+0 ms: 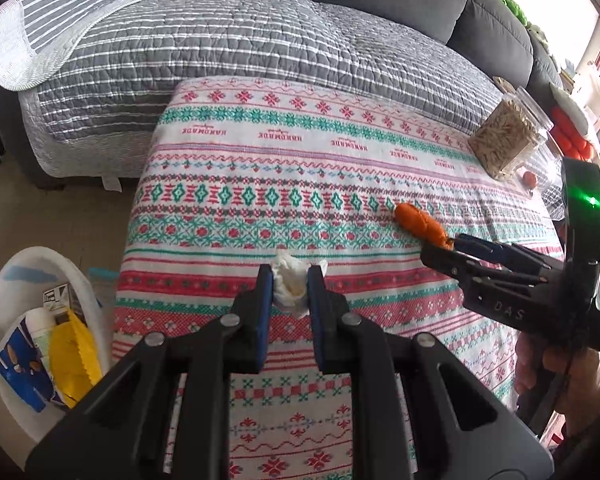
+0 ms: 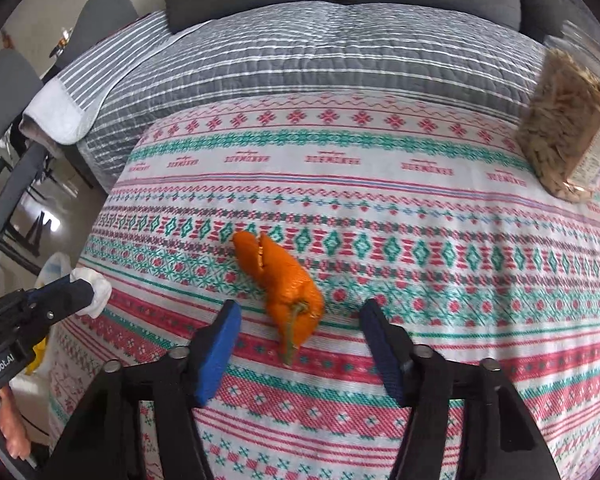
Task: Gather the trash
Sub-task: 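Grasp the orange peel with the right gripper while the left holds the tissue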
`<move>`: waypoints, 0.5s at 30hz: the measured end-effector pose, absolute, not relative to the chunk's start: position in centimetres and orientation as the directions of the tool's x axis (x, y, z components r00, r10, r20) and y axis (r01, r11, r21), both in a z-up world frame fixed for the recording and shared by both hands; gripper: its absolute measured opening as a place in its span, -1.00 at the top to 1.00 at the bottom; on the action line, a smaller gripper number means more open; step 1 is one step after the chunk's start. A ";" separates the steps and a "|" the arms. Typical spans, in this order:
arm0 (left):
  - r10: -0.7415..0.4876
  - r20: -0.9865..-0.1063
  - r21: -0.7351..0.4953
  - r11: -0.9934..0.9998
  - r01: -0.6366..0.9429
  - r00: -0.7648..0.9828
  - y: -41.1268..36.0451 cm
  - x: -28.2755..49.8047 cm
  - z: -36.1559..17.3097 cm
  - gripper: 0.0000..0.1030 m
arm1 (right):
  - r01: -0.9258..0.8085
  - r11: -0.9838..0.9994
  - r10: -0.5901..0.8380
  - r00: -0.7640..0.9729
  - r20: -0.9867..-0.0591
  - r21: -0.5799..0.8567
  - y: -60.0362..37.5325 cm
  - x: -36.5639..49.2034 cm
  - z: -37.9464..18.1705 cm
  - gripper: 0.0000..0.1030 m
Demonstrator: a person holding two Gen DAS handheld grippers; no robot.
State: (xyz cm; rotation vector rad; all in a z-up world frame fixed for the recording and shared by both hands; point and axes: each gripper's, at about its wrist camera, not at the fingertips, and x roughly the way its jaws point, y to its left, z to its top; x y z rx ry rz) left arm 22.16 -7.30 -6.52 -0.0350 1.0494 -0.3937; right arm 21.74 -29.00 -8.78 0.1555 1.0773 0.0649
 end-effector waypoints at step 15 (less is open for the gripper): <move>-0.340 -0.832 -0.224 0.929 0.295 0.438 -7.1 21.4 -5.7 0.64 | -0.046 0.988 0.153 0.475 -0.866 0.149 -27.9 20.7 -7.5 0.58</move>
